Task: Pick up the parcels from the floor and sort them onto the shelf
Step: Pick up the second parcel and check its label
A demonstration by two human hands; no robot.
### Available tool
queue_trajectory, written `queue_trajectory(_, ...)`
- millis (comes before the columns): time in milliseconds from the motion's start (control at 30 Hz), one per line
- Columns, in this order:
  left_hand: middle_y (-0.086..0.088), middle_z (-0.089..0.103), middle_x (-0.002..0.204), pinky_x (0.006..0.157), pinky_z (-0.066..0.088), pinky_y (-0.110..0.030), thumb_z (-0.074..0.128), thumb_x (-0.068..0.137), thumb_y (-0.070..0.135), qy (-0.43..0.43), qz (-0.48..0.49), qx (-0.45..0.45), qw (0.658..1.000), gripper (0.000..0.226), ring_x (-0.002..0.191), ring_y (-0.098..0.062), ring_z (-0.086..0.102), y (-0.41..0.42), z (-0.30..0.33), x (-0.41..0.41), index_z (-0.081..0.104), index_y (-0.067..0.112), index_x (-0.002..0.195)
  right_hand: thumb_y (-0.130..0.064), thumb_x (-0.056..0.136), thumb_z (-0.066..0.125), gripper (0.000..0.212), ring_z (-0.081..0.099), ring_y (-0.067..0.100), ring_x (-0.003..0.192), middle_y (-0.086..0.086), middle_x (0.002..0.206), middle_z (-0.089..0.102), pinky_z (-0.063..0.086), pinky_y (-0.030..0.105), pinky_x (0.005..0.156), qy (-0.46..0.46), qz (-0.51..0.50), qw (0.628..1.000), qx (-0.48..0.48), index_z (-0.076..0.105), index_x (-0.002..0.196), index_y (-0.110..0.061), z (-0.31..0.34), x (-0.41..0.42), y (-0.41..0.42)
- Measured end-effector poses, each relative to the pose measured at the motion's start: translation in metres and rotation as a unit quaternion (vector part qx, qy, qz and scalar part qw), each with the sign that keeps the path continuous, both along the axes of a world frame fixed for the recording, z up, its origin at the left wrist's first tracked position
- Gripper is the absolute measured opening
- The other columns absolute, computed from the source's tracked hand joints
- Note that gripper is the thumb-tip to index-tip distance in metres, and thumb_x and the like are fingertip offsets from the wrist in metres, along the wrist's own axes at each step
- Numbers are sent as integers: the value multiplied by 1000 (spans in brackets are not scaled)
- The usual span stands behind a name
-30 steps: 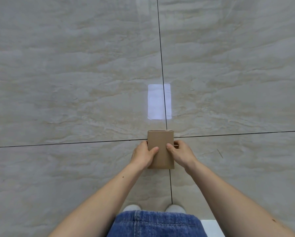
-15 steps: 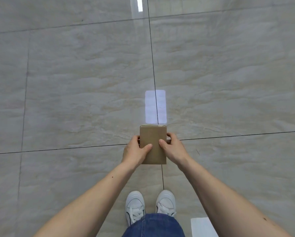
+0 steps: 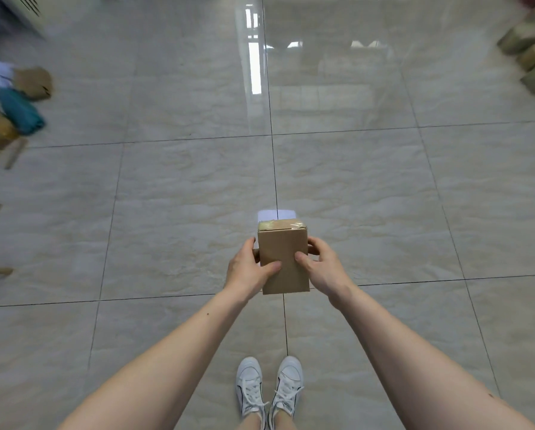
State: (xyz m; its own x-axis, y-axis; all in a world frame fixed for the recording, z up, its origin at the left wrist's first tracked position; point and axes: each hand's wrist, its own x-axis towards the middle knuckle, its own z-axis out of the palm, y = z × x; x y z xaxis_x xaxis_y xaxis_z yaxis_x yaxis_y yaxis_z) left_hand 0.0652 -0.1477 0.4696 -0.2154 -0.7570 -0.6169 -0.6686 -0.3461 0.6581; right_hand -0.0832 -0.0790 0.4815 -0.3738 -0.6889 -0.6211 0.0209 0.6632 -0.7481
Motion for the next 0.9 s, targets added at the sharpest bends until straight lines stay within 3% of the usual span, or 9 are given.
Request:
queue_trajectory(167,3,71,118,90,50,-33,83,69,34,-21,-22,-85,996,66,111,-19,65,-8,85,3,56,26,129,-11,90,59,37,63,26,111,0,125,61,51,48,96,18,16,999,-46,56,126,-22,92,1,-12)
queue_trajectory(267,1,71,116,86,52,-34,83,70,33,-26,-22,-120,992,66,105,-22,67,-10,127,5,53,21,128,-13,87,64,35,60,23,116,0,125,62,48,47,101,36,33,996,-76,57,119,-26,135,2,-15)
queue_trajectory(400,-4,70,118,89,54,-41,83,69,33,-21,-25,-163,986,76,106,-28,66,-11,172,10,45,23,135,-17,82,75,50,64,24,109,1,127,59,55,39,89,7,36,995,-93,54,128,-17,186,5,-16)
queue_trajectory(533,-4,69,121,89,53,-38,81,69,28,4,-31,-199,980,87,110,-29,64,-10,210,16,37,27,144,-40,80,76,53,58,13,105,-4,115,59,46,19,73,37,25,994,-104,55,122,-14,225,16,-15)
queue_trajectory(633,-1,68,121,91,52,-35,85,65,30,49,-33,-208,976,96,111,-25,63,-8,234,20,36,29,147,-47,84,69,48,59,17,101,1,110,63,44,22,71,63,-9,992,-112,57,114,-12,244,22,-15)
queue_trajectory(767,9,66,112,96,53,-38,92,59,36,127,-29,-200,971,100,109,-17,65,-4,256,27,39,30,144,-41,83,72,44,60,18,99,5,111,65,44,23,71,69,-21,989,-132,58,113,-10,262,24,-9)
queue_trajectory(900,7,67,114,91,57,-34,91,66,33,196,-19,-165,966,97,102,-9,68,-3,267,27,37,25,146,-29,80,76,39,59,17,93,5,113,65,45,25,69,43,-38,988,-144,58,111,-13,275,20,-5)
